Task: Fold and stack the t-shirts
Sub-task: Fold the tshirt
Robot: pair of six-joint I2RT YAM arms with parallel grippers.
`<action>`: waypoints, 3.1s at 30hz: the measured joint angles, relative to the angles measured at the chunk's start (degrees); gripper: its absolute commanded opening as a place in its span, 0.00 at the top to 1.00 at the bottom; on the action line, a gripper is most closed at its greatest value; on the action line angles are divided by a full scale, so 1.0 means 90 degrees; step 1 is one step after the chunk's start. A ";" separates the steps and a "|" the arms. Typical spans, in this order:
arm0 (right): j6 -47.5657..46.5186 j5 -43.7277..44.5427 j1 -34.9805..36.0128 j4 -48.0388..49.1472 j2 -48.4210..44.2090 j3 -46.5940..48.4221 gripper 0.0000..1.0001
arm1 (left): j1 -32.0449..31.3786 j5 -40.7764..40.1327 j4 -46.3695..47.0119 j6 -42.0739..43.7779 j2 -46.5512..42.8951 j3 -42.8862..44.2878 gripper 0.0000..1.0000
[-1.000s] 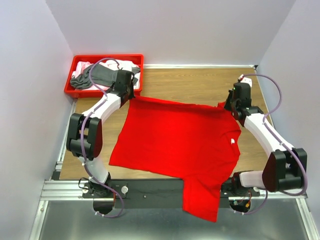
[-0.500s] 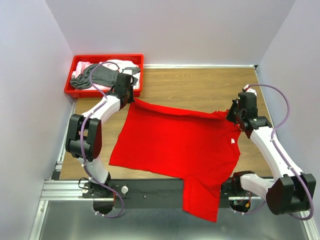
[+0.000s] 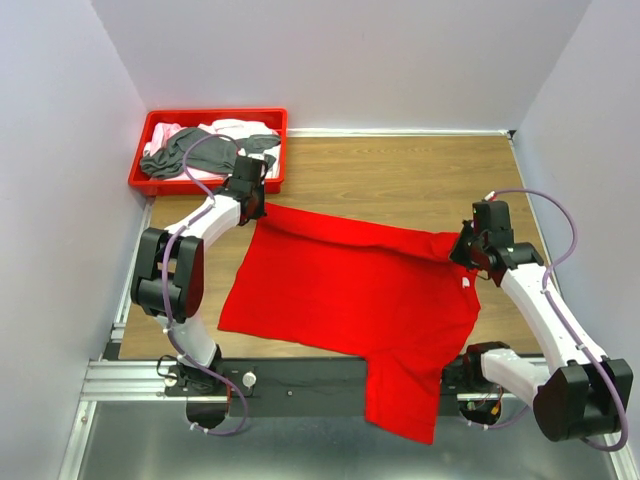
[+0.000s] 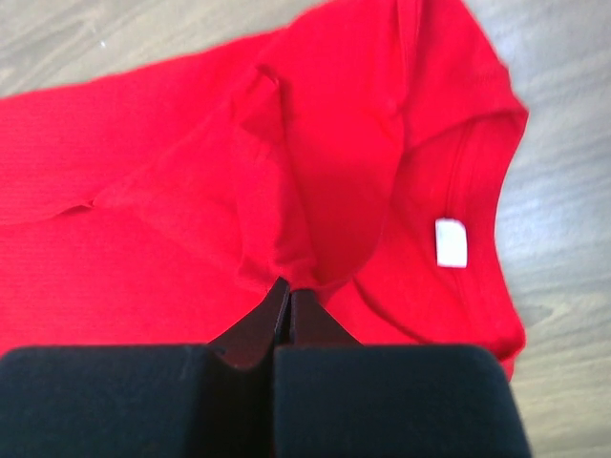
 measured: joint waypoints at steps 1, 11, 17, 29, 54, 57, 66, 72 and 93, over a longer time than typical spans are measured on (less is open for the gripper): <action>0.0041 -0.0024 0.0000 -0.0070 -0.0019 -0.0019 0.99 | 0.0000 -0.0002 -0.0034 0.0012 0.0000 -0.0024 1.00; 0.0240 -0.0223 0.0000 -0.0396 -0.0049 -0.0187 0.99 | 0.0000 -0.0102 -0.0075 0.0073 0.0044 -0.0078 1.00; 0.0323 -0.0291 0.0000 -0.0481 -0.0056 -0.0301 0.99 | 0.0000 -0.0163 -0.0070 0.0083 0.0352 -0.0104 1.00; 0.0325 -0.0114 0.0000 -0.0787 -0.0049 -0.0058 1.00 | -0.0002 -0.0155 -0.0223 -0.0034 0.0294 -0.0168 1.00; 0.0187 0.0746 0.0000 -0.1175 0.0117 0.0347 0.99 | 0.0000 0.0202 -0.0226 -0.0257 0.0051 -0.0653 1.00; 0.0182 0.0857 0.0000 -0.1188 0.0372 0.0658 0.99 | 0.0000 0.0202 -0.0299 -0.0279 -0.0002 -0.0508 1.00; 0.0160 0.0979 0.0000 -0.1158 0.0614 0.1001 0.99 | 0.0000 0.0228 -0.0296 -0.0376 -0.0250 -0.0202 1.00; 0.0187 0.0979 0.0000 -0.1144 0.0510 0.0809 0.99 | 0.0000 0.0381 -0.0160 -0.0469 -0.0328 -0.0714 0.84; 0.0561 0.1018 -0.0002 -0.1173 0.0104 0.0556 0.23 | 0.0005 0.0202 -0.0177 -0.0629 -0.1778 -0.0942 0.26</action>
